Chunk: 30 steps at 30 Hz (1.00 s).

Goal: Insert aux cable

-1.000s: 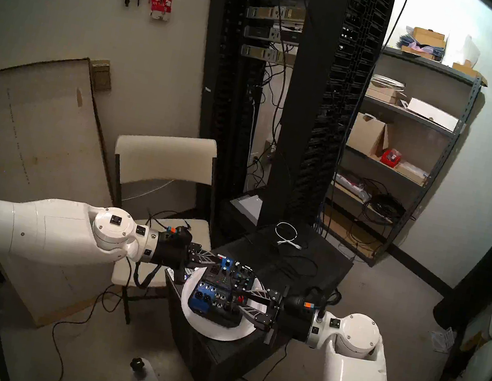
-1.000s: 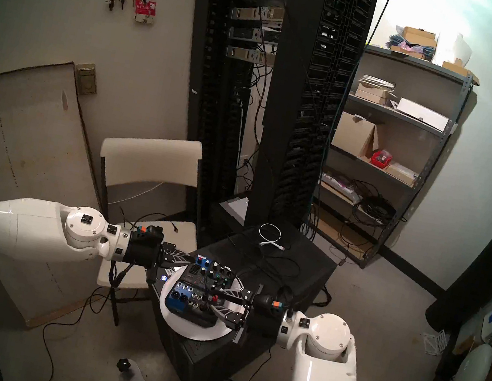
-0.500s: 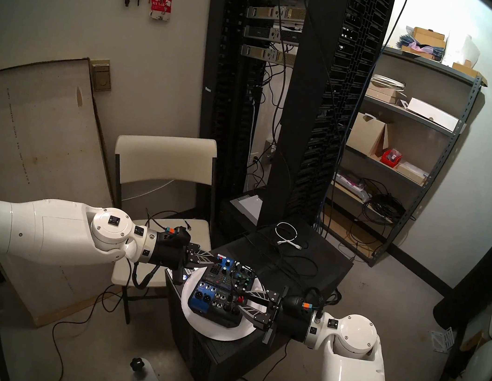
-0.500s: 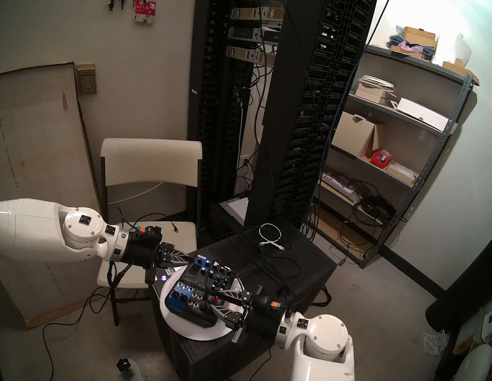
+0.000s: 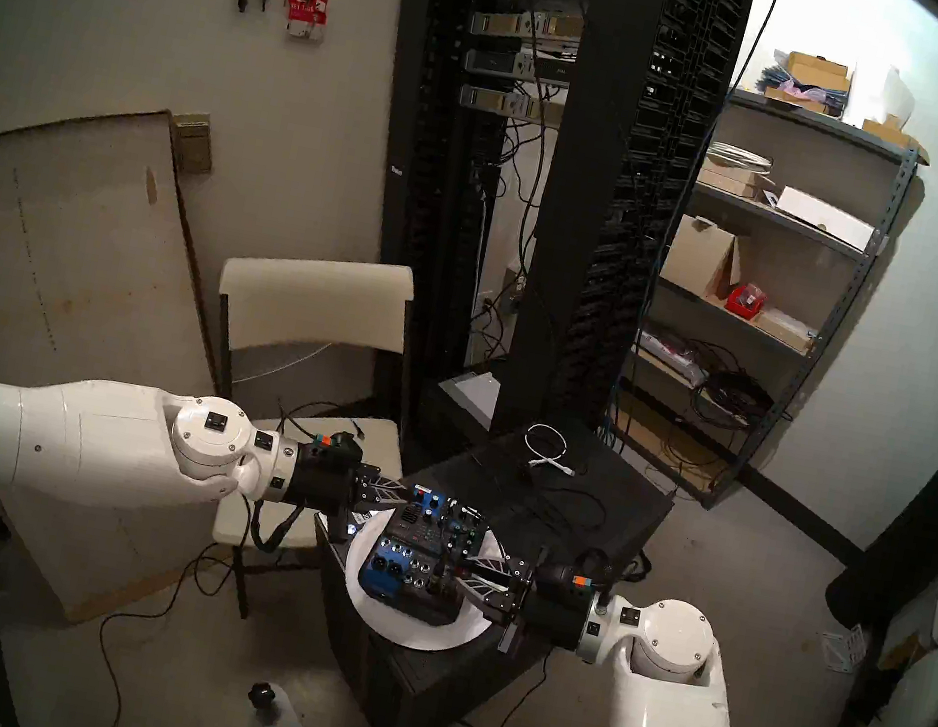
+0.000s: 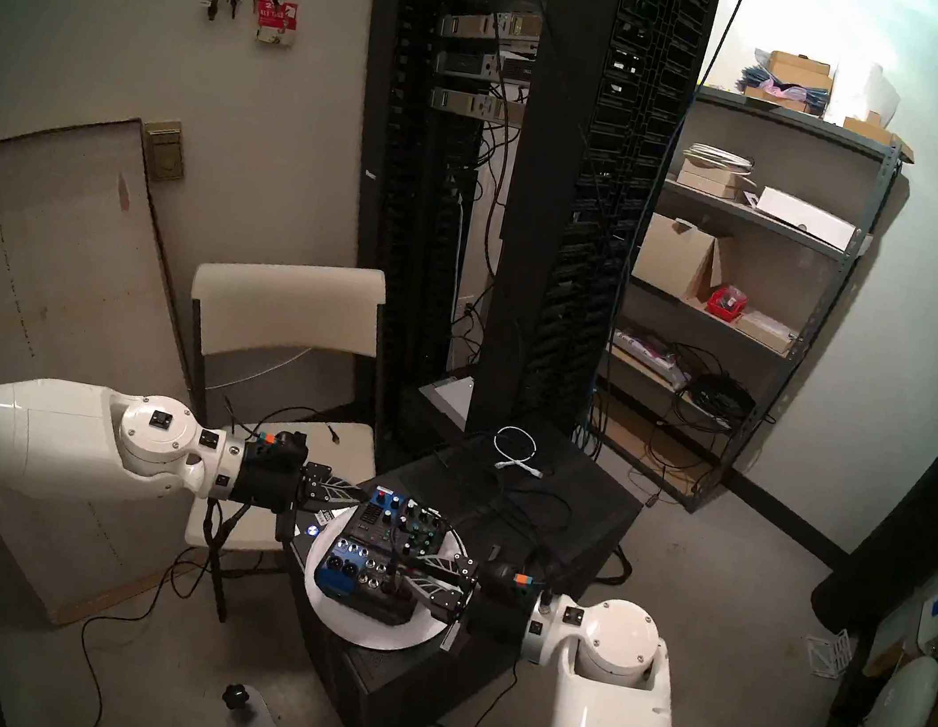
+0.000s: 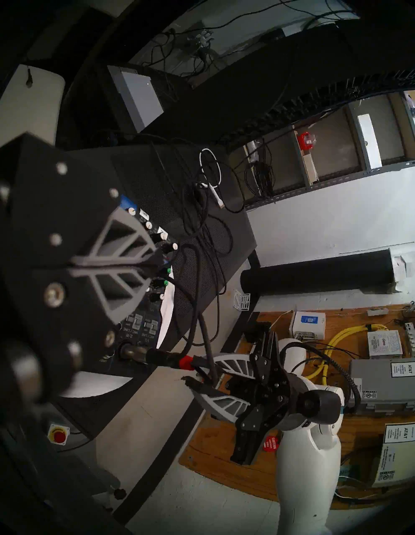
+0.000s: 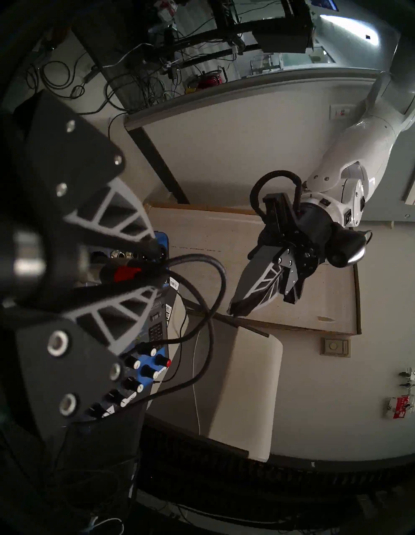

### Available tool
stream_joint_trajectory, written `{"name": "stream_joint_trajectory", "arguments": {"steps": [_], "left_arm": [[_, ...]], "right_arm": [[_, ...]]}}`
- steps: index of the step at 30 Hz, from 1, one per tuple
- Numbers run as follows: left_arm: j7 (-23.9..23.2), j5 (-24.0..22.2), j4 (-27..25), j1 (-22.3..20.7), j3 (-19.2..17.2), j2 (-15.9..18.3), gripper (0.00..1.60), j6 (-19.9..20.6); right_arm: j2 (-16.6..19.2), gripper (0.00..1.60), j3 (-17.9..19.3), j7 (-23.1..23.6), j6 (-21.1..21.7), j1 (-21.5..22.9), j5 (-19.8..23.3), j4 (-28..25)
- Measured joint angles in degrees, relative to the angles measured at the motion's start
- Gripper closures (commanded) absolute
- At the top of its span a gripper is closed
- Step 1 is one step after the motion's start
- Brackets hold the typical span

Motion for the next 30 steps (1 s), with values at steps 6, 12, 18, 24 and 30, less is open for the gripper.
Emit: {"name": "stream_joint_trajectory", "arguments": {"steps": [6, 12, 18, 24, 30], "left_arm": [[0.06, 0.17, 0.0, 0.0, 0.0, -0.01, 1.6, -0.02], [0.05, 0.36, 0.0, -0.04, 0.01, -0.07, 1.6, -0.02], [-2.51, 0.17, -0.05, -0.24, 0.33, -0.16, 1.6, 0.32], [-5.99, -0.26, -0.62, -0.31, 1.01, -0.34, 1.6, 1.65], [-7.4, -0.26, -1.26, -0.2, 1.68, -0.77, 1.6, 2.66]], "right_arm": [[0.05, 1.6, -0.07, -0.41, -0.17, 0.42, -0.18, 0.61], [0.21, 1.6, -0.25, -0.35, -0.49, 0.86, -0.57, 0.93], [0.27, 1.6, -0.3, -0.15, -0.71, 1.12, -1.01, 0.97], [0.27, 1.48, -0.28, -0.02, -0.86, 1.19, -1.27, 0.97], [0.22, 1.46, -0.2, 0.05, -0.96, 1.12, -1.31, 0.99]]}}
